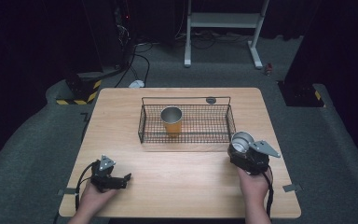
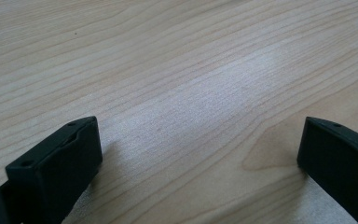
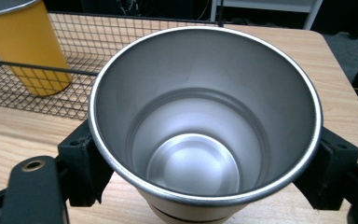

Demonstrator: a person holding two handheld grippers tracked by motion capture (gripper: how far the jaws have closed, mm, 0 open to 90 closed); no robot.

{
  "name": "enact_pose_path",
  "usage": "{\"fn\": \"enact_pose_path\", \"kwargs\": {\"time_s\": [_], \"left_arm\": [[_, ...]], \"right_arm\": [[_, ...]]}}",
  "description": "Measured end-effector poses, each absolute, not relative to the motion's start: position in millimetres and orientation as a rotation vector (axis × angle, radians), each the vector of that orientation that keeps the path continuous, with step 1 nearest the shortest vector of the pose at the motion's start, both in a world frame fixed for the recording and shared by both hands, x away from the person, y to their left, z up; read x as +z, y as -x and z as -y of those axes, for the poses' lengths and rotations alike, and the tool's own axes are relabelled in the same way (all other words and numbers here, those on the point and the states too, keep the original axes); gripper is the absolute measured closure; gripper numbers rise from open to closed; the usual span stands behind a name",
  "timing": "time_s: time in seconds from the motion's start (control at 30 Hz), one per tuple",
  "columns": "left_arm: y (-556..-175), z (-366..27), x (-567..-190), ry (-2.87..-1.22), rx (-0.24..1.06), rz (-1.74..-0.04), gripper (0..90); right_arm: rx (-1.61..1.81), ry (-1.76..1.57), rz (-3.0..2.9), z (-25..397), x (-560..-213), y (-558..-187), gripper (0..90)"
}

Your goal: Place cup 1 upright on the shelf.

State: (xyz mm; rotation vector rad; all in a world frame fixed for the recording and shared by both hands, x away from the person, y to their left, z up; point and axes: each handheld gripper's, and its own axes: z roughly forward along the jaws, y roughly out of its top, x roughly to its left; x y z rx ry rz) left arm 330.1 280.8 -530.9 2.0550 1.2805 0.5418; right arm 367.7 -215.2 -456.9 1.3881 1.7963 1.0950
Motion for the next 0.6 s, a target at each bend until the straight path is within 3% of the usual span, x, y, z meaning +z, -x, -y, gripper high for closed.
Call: {"fn": "enact_pose_path", "kwargs": {"time_s": [0.6], "left_arm": [[-330, -281, -531, -2.056, 0.541, -1.285, 0.0]], "right_arm": [[1.139, -1.32, -1.825, 192, -449, -372, 18.4]]}}
